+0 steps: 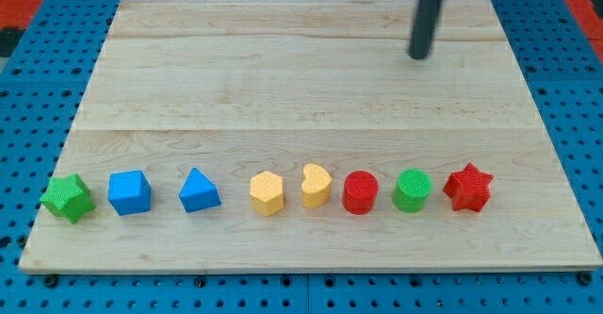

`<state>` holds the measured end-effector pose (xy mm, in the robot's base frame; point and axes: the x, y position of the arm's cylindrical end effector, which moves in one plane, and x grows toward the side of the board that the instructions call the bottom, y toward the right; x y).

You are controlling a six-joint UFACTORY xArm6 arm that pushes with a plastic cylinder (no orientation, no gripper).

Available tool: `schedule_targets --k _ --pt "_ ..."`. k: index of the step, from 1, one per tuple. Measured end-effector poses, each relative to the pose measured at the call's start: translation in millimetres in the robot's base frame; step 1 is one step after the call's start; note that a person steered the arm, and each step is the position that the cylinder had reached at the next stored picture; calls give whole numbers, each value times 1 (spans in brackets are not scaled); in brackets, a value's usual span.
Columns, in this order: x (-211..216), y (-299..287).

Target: Separate the red star from the line of blocks

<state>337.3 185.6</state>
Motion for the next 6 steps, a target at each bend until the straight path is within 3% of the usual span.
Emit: schedule_targets --k 2,3,5,6 --pt "130 87" --pt "200 96" --pt "260 50" --pt "251 1"
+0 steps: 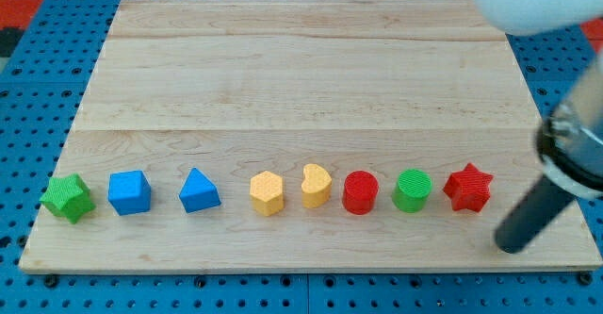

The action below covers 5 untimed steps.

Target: Separate the red star from the line of blocks

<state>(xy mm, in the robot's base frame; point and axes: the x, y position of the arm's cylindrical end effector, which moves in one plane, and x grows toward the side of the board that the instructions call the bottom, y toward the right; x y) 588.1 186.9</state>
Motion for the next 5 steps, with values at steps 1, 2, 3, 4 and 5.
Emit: schedule_targets --k 1,2,3,4,5 --pt "-63 -20" --pt "-124 -39" --pt "-123 -29" --pt "-97 -11" --pt "-94 24"
